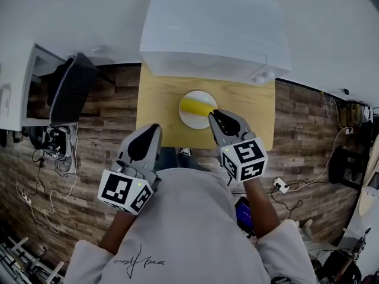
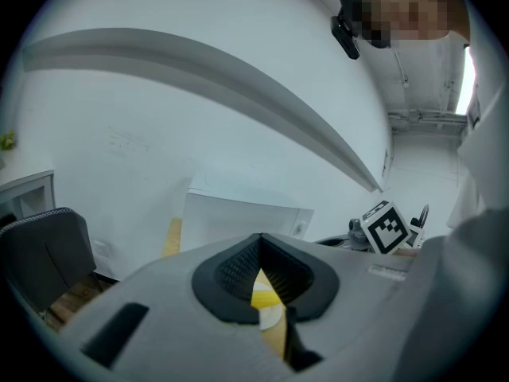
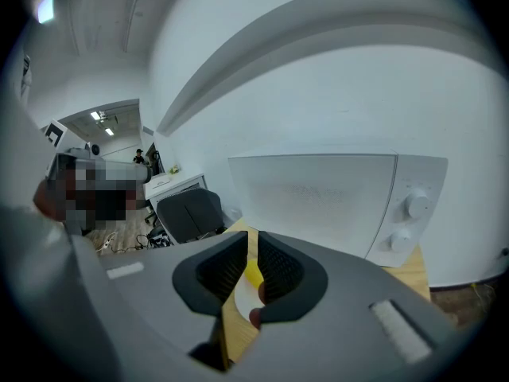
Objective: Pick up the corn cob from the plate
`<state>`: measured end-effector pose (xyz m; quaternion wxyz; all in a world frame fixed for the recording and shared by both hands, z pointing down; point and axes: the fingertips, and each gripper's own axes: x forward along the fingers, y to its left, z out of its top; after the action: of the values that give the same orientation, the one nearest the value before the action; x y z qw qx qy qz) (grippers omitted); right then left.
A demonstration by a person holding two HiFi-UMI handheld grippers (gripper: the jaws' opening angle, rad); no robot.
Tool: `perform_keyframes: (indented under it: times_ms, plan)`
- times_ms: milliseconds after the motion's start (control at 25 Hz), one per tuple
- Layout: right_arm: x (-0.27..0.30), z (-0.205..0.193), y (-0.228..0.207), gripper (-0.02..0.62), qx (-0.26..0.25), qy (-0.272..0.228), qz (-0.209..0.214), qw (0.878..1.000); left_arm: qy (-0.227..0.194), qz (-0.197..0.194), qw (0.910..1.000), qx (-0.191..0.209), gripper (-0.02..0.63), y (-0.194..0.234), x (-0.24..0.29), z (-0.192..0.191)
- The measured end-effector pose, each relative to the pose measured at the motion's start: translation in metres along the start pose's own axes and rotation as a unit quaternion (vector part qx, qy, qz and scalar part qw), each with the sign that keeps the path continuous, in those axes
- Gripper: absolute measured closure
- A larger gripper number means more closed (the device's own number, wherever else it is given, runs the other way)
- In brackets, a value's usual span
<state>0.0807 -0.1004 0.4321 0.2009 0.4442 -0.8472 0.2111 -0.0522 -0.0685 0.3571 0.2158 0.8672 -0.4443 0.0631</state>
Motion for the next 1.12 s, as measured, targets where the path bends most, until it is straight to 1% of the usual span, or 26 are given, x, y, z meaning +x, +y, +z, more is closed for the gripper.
perform_keyframes:
  times_ms: [280,440,680,920,1120]
  plan:
    - [0.017,-0.013,-0.003,0.525,-0.01,0.028,0.007,1.0,0.009,0.007,0.9999,0.001,0.613,0.005,0.003,-0.004]
    - [0.027,-0.024,-0.002,0.523,-0.017,0.051,0.019,0.998,0.01,0.011,0.9999,0.0,0.613,0.008,0.003,-0.002]
    - [0.041,-0.028,-0.003,0.514,-0.038,0.07,0.023,0.997,0.014,0.008,0.9999,0.004,0.614,0.011,0.004,-0.003]
    - [0.051,-0.036,-0.001,0.503,-0.05,0.088,0.028,0.994,0.015,0.017,0.9997,0.001,0.612,0.018,0.0,-0.004]
    - [0.06,-0.042,0.002,0.502,-0.073,0.106,0.038,0.991,0.014,0.022,0.9997,-0.001,0.614,0.022,-0.003,-0.003]
